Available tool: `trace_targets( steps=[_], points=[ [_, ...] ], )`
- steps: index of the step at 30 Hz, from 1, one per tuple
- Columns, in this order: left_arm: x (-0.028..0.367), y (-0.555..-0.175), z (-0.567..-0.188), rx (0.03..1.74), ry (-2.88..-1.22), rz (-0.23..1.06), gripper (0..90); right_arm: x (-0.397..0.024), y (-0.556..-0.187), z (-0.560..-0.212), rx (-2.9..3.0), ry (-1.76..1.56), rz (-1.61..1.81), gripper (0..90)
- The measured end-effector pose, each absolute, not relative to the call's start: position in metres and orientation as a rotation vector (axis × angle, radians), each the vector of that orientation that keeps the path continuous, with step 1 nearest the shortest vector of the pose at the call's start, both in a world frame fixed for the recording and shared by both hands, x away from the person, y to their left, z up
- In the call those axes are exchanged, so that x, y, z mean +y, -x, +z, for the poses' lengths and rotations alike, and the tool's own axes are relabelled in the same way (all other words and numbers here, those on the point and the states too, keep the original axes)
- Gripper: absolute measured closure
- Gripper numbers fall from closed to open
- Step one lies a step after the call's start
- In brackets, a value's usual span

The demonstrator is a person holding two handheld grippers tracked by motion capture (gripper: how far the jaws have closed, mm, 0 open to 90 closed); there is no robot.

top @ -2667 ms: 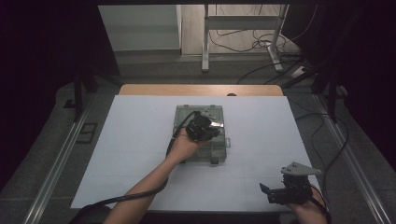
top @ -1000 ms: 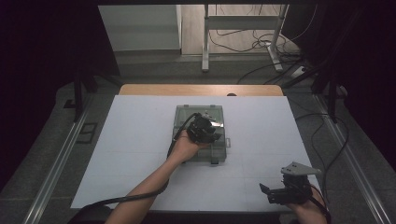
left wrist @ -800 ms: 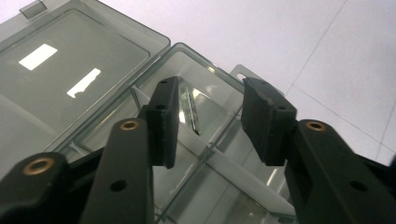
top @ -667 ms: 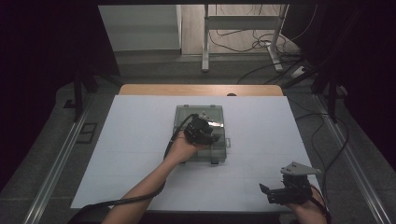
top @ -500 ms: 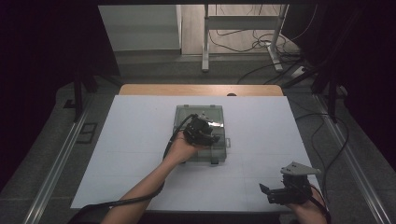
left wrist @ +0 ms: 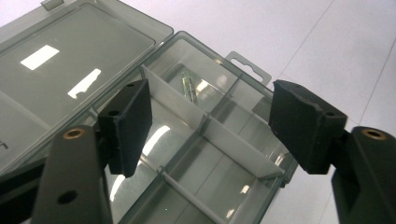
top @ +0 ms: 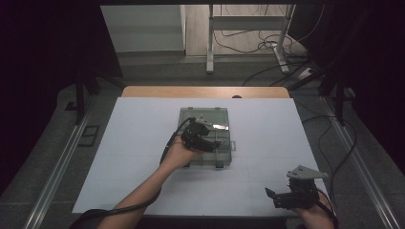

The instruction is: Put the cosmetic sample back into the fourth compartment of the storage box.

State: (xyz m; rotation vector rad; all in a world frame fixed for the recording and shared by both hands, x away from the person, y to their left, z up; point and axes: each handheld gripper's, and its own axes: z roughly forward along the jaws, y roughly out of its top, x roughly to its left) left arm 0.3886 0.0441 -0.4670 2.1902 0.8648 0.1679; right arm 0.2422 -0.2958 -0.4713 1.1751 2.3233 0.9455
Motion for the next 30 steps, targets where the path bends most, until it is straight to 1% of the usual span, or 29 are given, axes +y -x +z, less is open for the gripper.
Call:
trace_targets(
  steps=[2,6,11,17,18,30],
  points=[
    [0.046,-0.388,-0.467,0.866,-2.189,0.157,26.2,-0.296,-0.242,-0.471,2.323,-1.175,0.945,0.0],
    [0.049,-0.386,-0.467,0.866,-2.183,0.15,24.0,-0.296,-0.242,-0.471,2.322,-1.176,0.945,0.0],
    [0.055,-0.383,-0.466,0.859,-2.174,0.136,18.1,-0.296,-0.242,-0.471,2.322,-1.177,0.943,0.0],
    [0.063,-0.378,-0.463,0.858,-2.173,0.14,14.0,-0.296,-0.242,-0.471,2.322,-1.177,0.943,0.0],
    [0.064,-0.377,-0.462,0.861,-2.175,0.142,11.9,-0.296,-0.242,-0.471,2.322,-1.178,0.942,0.0],
    [0.081,-0.367,-0.468,0.89,-2.178,0.173,6.8,-0.296,-0.243,-0.471,2.324,-1.181,0.937,0.0]
  ],
)
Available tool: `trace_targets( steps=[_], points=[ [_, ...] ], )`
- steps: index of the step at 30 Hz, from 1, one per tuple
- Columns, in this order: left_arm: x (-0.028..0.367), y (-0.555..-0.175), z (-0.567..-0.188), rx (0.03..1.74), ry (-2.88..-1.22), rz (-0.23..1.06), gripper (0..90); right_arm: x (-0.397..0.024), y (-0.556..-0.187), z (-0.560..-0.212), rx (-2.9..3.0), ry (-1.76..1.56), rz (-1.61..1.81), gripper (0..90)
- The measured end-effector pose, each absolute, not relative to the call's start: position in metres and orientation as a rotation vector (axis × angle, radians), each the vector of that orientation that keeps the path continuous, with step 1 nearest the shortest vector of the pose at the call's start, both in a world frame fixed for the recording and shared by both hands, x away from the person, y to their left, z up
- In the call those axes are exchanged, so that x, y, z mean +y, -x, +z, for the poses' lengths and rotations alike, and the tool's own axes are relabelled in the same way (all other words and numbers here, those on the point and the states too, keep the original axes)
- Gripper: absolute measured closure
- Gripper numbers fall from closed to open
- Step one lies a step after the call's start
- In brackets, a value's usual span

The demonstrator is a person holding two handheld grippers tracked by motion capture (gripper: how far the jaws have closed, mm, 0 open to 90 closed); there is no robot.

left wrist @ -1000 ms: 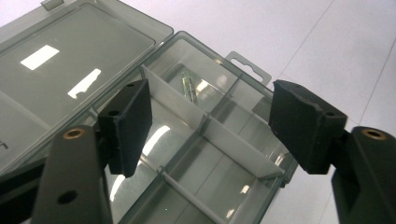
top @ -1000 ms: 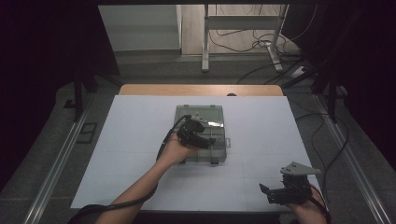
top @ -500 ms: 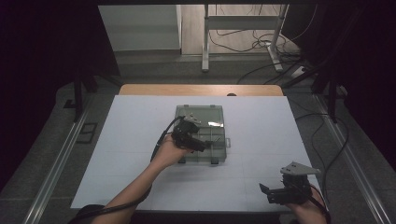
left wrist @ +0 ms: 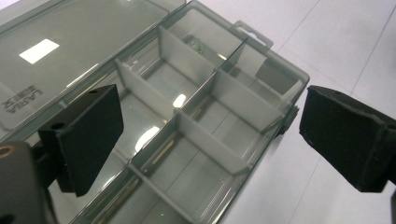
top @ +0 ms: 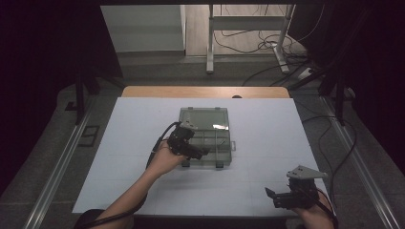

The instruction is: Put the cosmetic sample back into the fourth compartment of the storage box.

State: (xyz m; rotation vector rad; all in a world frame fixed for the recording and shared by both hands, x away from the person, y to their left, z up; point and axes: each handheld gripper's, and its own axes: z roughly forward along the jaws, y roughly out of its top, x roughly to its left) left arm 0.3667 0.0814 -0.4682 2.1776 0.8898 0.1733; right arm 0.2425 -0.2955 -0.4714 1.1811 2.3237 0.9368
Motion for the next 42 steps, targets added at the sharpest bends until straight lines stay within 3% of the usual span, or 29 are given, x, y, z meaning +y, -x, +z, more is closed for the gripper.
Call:
trace_targets(
  steps=[42],
  points=[
    [0.131,-0.328,-0.466,0.847,-2.15,0.267,3.5,-0.295,-0.242,-0.471,2.319,-1.18,0.931,0.0]
  ],
)
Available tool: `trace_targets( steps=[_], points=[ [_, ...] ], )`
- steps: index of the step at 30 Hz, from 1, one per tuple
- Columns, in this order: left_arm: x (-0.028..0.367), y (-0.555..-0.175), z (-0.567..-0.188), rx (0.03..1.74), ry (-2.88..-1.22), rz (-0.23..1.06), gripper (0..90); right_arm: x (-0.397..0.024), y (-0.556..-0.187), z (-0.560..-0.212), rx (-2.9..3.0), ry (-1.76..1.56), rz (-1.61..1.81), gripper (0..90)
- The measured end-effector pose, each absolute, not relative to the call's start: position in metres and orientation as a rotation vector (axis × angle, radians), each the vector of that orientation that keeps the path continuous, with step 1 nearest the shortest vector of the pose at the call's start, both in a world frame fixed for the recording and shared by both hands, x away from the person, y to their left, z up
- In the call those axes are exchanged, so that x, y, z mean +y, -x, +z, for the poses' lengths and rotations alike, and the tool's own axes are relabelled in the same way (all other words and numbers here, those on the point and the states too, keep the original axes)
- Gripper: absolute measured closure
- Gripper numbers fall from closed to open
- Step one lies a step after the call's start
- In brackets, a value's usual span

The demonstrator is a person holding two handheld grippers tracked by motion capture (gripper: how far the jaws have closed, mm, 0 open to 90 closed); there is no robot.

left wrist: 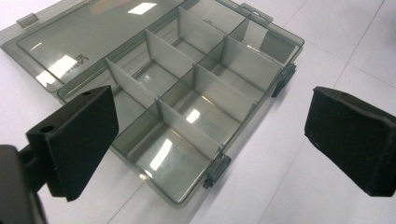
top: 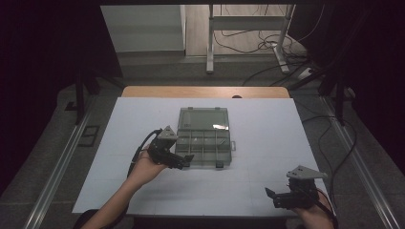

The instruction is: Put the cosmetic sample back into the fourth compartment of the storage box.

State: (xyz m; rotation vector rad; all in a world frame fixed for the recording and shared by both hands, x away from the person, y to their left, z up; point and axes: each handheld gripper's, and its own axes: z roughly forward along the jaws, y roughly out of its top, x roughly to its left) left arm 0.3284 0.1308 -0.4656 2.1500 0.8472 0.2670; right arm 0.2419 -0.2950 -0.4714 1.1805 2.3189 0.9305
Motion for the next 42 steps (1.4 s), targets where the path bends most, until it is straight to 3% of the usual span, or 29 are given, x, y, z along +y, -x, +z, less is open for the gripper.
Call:
trace_targets(
  steps=[42],
  points=[
    [0.189,-0.283,-0.47,0.928,-2.082,0.275,3.6,-0.294,-0.242,-0.471,2.318,-1.183,0.923,0.0]
  ],
)
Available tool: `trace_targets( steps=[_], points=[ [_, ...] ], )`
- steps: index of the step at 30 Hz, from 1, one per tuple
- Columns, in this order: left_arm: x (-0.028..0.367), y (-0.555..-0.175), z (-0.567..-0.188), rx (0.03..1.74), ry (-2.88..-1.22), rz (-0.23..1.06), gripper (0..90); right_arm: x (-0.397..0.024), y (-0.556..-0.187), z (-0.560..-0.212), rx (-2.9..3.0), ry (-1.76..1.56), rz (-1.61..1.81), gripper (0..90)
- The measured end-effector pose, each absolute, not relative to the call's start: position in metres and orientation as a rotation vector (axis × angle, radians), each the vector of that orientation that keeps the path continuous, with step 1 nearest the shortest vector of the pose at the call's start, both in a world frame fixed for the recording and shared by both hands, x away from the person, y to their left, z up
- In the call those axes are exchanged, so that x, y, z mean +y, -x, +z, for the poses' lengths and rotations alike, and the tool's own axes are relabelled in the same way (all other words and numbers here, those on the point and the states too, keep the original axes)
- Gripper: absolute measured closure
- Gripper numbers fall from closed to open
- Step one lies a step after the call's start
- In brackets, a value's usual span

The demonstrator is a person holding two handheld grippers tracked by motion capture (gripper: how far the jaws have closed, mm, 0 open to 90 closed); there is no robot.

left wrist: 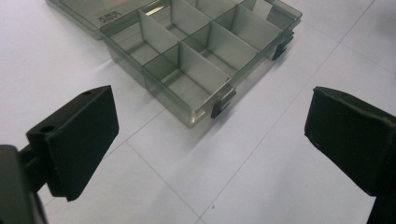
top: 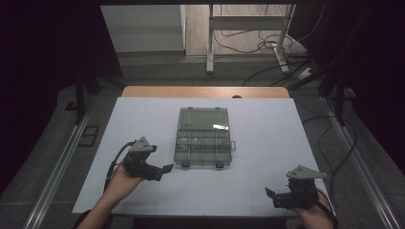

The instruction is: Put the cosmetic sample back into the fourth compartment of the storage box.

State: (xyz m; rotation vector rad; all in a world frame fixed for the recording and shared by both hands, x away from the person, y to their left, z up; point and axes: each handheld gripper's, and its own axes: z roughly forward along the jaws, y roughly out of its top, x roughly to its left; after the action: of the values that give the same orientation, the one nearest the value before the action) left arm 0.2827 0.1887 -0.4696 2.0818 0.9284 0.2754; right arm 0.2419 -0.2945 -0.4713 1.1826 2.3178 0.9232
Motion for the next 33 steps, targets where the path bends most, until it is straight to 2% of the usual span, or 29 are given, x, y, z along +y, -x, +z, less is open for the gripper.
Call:
trace_targets(
  steps=[33],
  points=[
    [0.253,-0.229,-0.472,1.088,-1.966,0.35,3.7,-0.294,-0.242,-0.471,2.324,-1.183,0.925,0.0]
  ],
)
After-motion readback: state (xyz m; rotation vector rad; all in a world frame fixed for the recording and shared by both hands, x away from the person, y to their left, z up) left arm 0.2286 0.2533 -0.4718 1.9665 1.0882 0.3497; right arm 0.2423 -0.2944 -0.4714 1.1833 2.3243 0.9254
